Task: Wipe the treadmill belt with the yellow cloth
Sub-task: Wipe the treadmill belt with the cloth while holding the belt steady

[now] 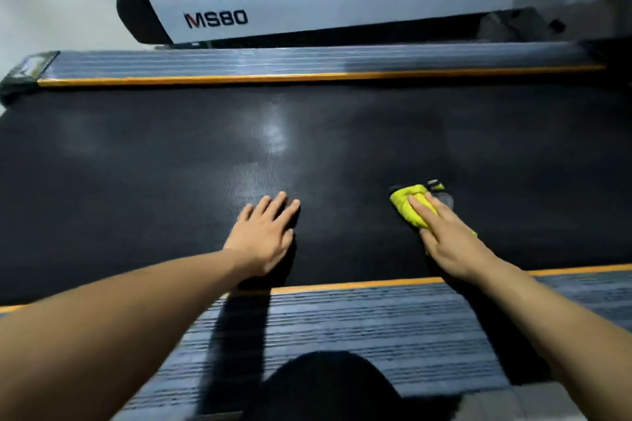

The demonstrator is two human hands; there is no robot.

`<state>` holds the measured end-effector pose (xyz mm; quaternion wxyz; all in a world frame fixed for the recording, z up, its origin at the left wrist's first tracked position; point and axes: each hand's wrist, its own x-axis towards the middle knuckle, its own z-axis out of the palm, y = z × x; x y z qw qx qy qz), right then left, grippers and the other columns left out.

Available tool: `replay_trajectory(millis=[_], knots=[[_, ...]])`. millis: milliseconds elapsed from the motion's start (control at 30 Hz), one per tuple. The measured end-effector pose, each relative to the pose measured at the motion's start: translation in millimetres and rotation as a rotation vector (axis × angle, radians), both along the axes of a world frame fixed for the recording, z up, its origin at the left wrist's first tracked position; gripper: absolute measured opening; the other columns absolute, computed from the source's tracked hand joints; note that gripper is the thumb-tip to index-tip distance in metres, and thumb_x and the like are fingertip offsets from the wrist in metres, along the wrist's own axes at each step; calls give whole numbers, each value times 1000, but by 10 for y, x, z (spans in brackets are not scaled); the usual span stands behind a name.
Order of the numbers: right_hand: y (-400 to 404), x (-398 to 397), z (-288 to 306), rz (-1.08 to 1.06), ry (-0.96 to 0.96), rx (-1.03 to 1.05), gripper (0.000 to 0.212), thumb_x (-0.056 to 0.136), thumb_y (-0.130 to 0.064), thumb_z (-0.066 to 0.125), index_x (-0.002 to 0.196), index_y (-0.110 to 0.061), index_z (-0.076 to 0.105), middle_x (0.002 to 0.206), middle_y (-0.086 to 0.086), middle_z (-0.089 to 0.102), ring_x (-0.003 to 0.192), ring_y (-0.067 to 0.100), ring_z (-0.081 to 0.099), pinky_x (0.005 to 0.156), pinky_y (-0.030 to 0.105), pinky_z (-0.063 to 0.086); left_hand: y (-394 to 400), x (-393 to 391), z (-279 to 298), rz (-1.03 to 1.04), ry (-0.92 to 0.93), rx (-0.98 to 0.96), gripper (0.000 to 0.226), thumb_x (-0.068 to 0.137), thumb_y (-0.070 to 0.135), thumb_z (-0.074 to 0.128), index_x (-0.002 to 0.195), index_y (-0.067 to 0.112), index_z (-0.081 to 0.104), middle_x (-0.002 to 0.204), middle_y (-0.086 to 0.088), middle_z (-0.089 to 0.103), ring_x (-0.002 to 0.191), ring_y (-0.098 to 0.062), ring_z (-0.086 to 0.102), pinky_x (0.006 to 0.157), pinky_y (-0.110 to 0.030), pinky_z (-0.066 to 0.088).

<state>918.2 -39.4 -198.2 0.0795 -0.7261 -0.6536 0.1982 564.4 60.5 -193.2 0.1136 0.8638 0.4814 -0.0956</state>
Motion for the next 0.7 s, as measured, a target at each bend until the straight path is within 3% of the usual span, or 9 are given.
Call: replay_trajectory(millis=[100,233,333,400,467,600,700], knots=[[-69,-492,6,197,32,52,65,96,-21,54,155,-33,28,167,4,14,152,26,20,123,39,22,-42,-362,-14,35,39,-52,78,87,62,0,161,36,-4,171,-1,-5,158,-26,1,126,-49,7],[187,-1303,-38,542,41,84,63,96,-28,55,153,-38,31,166,-2,18,152,18,21,122,41,26,-50,-539,-93,-35,83,-106,97,70,81,-20,156,38,-21,168,-1,-22,157,-27,-12,125,-48,-2],[424,-1394,-74,623,-12,135,64,95,-29,52,154,-39,28,166,-3,21,151,17,25,119,40,31,-49,-546,-142,-31,42,-102,107,58,81,-37,155,38,-22,168,-1,-23,156,-27,-15,124,-47,-6],[538,-1339,-112,637,-97,139,63,94,-35,43,155,-40,25,165,-3,23,150,15,25,120,37,23,-68,-539,-202,-30,28,-77,102,61,80,-35,154,39,-23,168,-1,-22,156,-28,-14,124,-45,-9],[832,-1355,-135,550,-196,195,62,94,-38,34,155,-37,25,164,-3,26,149,15,28,123,45,20,12,-587,-171,-63,27,-78,90,70,79,-21,151,40,-24,169,-1,-19,157,-28,-11,124,-43,-7],[1747,-1367,-138,62,-127,165,59,99,-31,44,155,-34,26,165,1,22,150,20,22,121,55,20,360,-802,22,-282,16,-66,81,91,80,19,157,43,-7,171,4,-4,158,-23,2,126,-38,5],[2372,-1289,-173,-56,-89,154,58,101,-33,42,156,-33,24,165,4,18,150,25,22,119,55,22,625,-769,-15,-281,-93,39,72,97,68,25,161,41,7,171,3,5,158,-21,8,126,-37,5]])
